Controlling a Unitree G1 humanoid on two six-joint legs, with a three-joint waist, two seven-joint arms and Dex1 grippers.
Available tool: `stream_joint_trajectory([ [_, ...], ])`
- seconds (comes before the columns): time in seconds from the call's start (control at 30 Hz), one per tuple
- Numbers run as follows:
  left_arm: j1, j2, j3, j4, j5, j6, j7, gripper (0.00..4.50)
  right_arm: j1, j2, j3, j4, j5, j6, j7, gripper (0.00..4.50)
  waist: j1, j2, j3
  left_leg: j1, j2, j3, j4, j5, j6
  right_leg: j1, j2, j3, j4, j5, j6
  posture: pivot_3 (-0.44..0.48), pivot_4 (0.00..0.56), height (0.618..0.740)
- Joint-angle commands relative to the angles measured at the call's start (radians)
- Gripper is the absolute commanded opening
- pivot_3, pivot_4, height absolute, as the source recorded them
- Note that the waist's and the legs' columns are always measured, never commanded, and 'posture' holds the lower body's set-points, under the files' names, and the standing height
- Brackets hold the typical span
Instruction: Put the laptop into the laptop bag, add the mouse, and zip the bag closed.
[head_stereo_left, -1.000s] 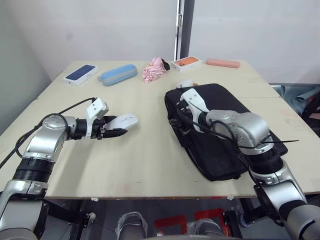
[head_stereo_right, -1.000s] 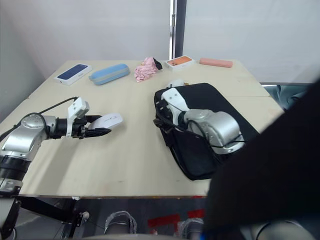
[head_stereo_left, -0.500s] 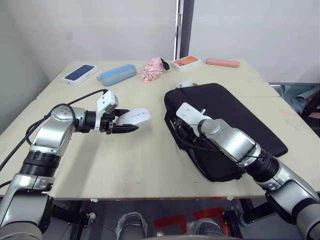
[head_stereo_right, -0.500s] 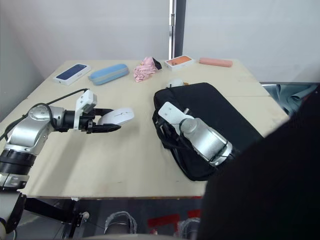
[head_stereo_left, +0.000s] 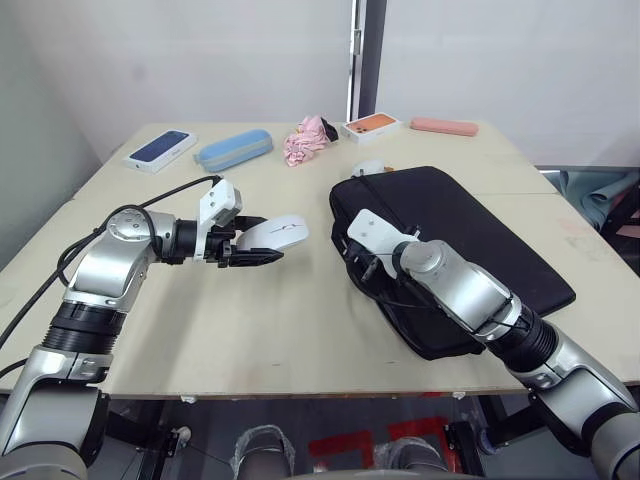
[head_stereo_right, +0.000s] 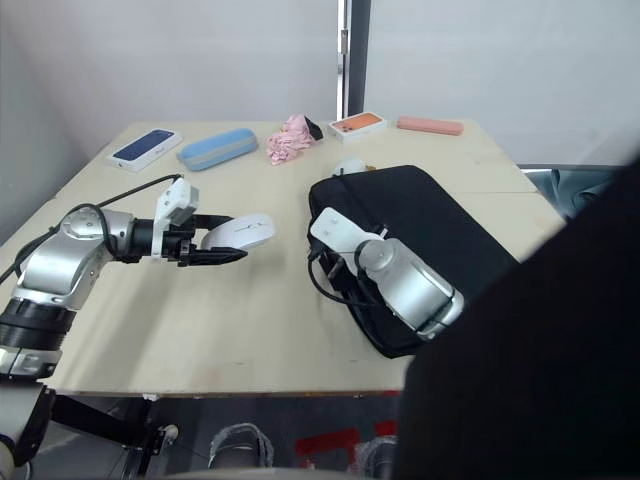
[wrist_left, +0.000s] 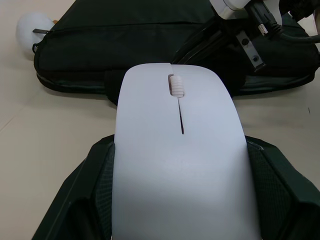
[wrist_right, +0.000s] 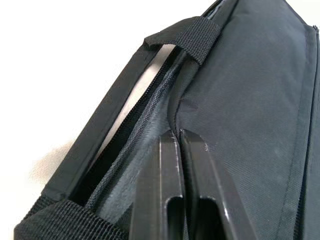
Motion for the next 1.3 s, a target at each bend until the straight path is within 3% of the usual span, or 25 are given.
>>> stream_joint_trajectory([
  [0.03,-0.028,-0.02,-0.016,-0.035,-0.006,-0.008,0.005,2.87,-0.005,0.016,-0.107,-0.044,0.006,0.062,0.006,0.01,0.002,0.0,0.0,0.0,0.0,0.0,0.0,0.0,0.0,0.0,0.0,0.0,0.0,0.0,0.0,0.0,0.15,0.74],
  [0.57,-0.049,-0.077,-0.071,0.009,0.011,-0.041,0.0,2.87,-0.156,0.043,-0.518,-0.116,0.205,0.332,0.128,0.01,0.003,0.0,0.0,-0.001,0.0,0.0,-0.001,0.0,0.0,-0.001,0.001,0.0,-0.001,0.0,0.0,0.0,0.15,0.74],
  [0.87,-0.1,-0.172,-0.115,0.043,0.028,-0.039,0.027,2.87,-0.341,0.146,-0.88,-0.071,0.377,0.458,0.181,0.01,-0.003,0.002,0.001,-0.001,0.0,0.002,-0.004,0.0,0.0,-0.004,0.001,0.001,-0.001,-0.001,-0.002,0.0,0.15,0.74],
  [1.0,-0.135,-0.23,-0.14,0.105,0.063,-0.073,0.047,2.87,-0.354,0.154,-0.949,-0.043,0.468,0.458,0.144,0.01,0.0,0.002,0.001,-0.002,0.0,0.002,-0.005,0.001,0.0,-0.003,0.001,0.001,-0.003,-0.001,-0.002,0.0,0.15,0.74],
  [1.3,-0.23,-0.372,-0.176,0.342,0.175,-0.202,0.152,2.87,-0.332,0.163,-0.98,-0.035,0.592,0.458,0.017,0.01,0.009,0.002,0.001,-0.003,0.0,0.001,-0.005,0.001,0.0,-0.003,0.001,0.0,-0.004,0.0,-0.001,0.0,0.15,0.74],
])
